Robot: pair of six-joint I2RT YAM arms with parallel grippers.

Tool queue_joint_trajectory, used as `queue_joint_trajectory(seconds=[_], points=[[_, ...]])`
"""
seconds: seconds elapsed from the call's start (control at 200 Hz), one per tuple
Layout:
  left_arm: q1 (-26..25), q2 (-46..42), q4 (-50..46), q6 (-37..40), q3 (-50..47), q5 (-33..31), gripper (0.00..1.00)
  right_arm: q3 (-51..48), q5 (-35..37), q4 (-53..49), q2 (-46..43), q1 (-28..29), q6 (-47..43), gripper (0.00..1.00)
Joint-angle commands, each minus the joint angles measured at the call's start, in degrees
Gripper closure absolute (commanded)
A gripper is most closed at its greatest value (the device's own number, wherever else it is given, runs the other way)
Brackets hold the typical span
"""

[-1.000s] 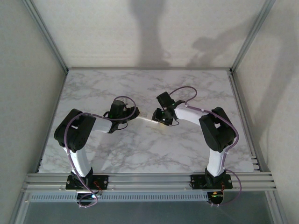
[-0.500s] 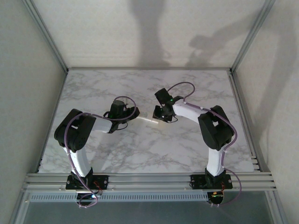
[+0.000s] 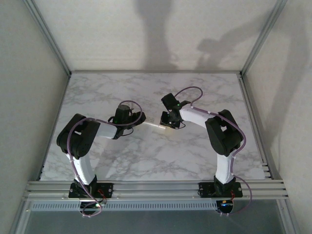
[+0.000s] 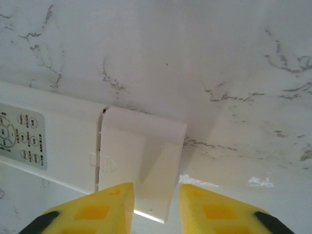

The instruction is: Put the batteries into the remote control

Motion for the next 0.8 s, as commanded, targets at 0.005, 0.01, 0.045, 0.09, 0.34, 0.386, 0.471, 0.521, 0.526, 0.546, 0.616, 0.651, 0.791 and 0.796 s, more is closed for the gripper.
queue_joint_trajectory(seconds=[0.005, 0.01, 0.045, 0.09, 0.34, 0.386, 0.471, 0.521, 0.526, 0.546, 0.616, 0.651, 0.791, 0.796], points=[[-1.1, 0.5, 0.2, 0.0, -0.2, 2.1, 0.57, 0.4, -0.7, 0.5, 1.4, -0.2, 0.7, 0.72], [-1.1, 0.5, 0.2, 0.0, -0.2, 2.1, 0.57, 0.4, -0.8, 0.6, 1.4, -0.2, 0.7, 0.72], [-1.1, 0.6, 0.3, 0.0, -0.1, 2.2, 0.57, 0.5, -1.2, 0.9, 1.6, -0.3, 0.9, 0.73], [-1.2, 0.7, 0.3, 0.0, -0.1, 2.3, 0.57, 0.6, -1.8, 1.6, 1.7, -0.2, 1.0, 0.73], [-1.9, 1.6, 1.2, -0.5, 0.2, 3.4, 0.57, 3.3, -6.5, 5.3, 3.2, 0.6, 1.0, 0.74], [-2.3, 1.7, 1.2, -0.5, 0.3, 3.6, 0.57, 4.4, -7.6, 5.8, 3.7, 1.0, 0.9, 0.74], [-2.9, 1.9, 1.4, -0.5, 0.6, 3.9, 0.57, 7.2, -9.3, 6.0, 5.0, 1.7, 0.2, 0.74], [-3.4, 1.9, 1.5, -0.6, 0.7, 4.0, 0.58, 8.7, -10.6, 6.2, 5.8, 2.2, 0.0, 0.73], [-3.4, 1.9, 1.5, -0.7, 0.7, 4.0, 0.57, 8.9, -10.8, 6.1, 5.8, 2.3, 0.1, 0.73], [-3.6, 2.0, 1.4, -0.7, 0.8, 4.1, 0.58, 9.5, -11.1, 6.0, 6.3, 2.5, 0.1, 0.73], [-3.9, 1.8, 0.8, -0.6, 1.1, 3.6, 0.57, 11.0, -11.1, 4.6, 6.8, 2.9, -0.1, 0.67], [-3.9, 1.6, 0.4, -0.5, 1.2, 3.2, 0.57, 11.1, -10.5, 3.6, 6.5, 2.9, -0.1, 0.64], [-3.1, 0.5, -3.8, 1.1, 3.2, 1.1, 0.56, 7.2, -7.4, 1.7, 2.1, 2.9, -2.5, 0.49], [-3.0, 0.4, -3.8, 1.2, 3.3, 1.2, 0.56, 7.1, -7.3, 1.6, 2.0, 2.9, -2.7, 0.49]])
